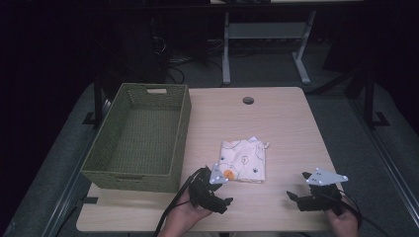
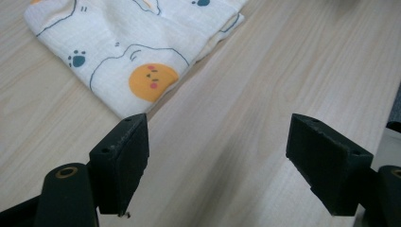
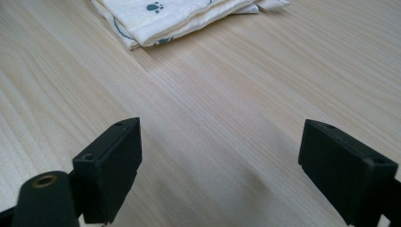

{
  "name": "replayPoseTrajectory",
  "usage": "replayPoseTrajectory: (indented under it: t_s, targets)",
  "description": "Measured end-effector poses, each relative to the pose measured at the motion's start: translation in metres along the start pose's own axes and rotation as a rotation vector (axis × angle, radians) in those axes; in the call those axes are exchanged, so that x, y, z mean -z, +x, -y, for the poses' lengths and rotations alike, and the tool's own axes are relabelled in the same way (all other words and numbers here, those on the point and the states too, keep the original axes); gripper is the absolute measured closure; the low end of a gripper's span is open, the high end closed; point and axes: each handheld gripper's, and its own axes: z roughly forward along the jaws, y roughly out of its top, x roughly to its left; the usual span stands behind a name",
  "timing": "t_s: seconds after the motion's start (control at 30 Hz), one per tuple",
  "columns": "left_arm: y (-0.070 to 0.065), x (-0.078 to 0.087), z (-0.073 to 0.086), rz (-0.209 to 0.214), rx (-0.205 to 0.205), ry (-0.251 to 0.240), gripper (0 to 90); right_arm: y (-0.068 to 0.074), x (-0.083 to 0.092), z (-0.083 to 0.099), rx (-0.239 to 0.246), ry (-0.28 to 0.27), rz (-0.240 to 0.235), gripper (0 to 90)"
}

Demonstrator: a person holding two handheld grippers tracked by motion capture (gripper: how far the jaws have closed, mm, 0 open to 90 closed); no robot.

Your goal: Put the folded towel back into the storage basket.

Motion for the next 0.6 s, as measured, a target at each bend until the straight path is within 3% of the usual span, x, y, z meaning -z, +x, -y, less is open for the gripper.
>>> replayPoseTrajectory:
  t_s: [0.2, 0.6]
  targets:
    - [0.006, -0.008, -0.010, 0.006, 0.013, 0.023, 23.5, -0.001, 0.001, 0.001, -0.005, -0.007, 0.002, 13.7]
    - [0.013, -0.014, -0.037, -0.004, -0.004, 0.065, 23.8, -0.001, 0.001, 0.000, -0.006, -0.011, -0.004, 13.7]
